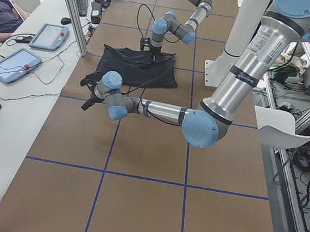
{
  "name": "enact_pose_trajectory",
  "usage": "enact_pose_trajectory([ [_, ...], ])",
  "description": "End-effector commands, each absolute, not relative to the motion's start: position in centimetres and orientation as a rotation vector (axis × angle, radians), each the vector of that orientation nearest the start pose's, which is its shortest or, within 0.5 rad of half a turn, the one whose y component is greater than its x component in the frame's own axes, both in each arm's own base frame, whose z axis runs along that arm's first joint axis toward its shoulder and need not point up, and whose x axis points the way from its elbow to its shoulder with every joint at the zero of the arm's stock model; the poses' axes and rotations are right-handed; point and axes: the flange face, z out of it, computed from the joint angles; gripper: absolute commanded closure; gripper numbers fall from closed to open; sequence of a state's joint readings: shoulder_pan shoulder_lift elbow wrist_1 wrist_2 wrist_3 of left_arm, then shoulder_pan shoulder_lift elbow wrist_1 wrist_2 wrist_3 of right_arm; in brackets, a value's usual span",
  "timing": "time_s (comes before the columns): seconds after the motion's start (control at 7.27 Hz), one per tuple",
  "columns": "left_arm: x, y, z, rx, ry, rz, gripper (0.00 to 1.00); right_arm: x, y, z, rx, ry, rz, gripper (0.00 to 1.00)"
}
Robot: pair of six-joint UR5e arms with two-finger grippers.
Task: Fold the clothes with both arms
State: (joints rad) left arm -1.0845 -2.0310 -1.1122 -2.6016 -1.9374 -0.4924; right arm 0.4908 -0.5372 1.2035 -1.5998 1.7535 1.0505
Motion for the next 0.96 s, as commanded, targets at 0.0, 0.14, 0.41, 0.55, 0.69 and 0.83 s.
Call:
enact_pose_trajectory([
  [0.0, 24.6, -67.5, 50.5, 0.744, 0.774, 0.184, 0.00, -65.5, -49.4, 15.8, 0.161, -0.637, -0.076, 1.00],
  [0.14, 24.6, -67.5, 50.5, 0.744, 0.774, 0.184, 0.00, -64.7, -50.3, 15.8, 0.164, -0.635, -0.063, 1.00],
  [0.41, 24.6, -67.5, 50.4, 0.743, 0.776, 0.180, 0.00, -62.3, -52.4, 16.5, 0.181, -0.627, -0.061, 1.00],
  [0.55, 24.6, -67.5, 50.3, 0.738, 0.783, 0.165, 0.00, -60.8, -51.8, 17.3, 0.179, -0.621, -0.058, 1.00],
  [0.69, 24.7, -67.4, 50.0, 0.742, 0.786, 0.166, 0.00, -58.6, -49.9, 20.1, 0.183, -0.611, -0.059, 1.00],
  [0.83, 24.7, -67.4, 50.0, 0.740, 0.788, 0.162, 0.00, -56.5, -47.0, 23.3, 0.196, -0.608, -0.071, 1.00],
])
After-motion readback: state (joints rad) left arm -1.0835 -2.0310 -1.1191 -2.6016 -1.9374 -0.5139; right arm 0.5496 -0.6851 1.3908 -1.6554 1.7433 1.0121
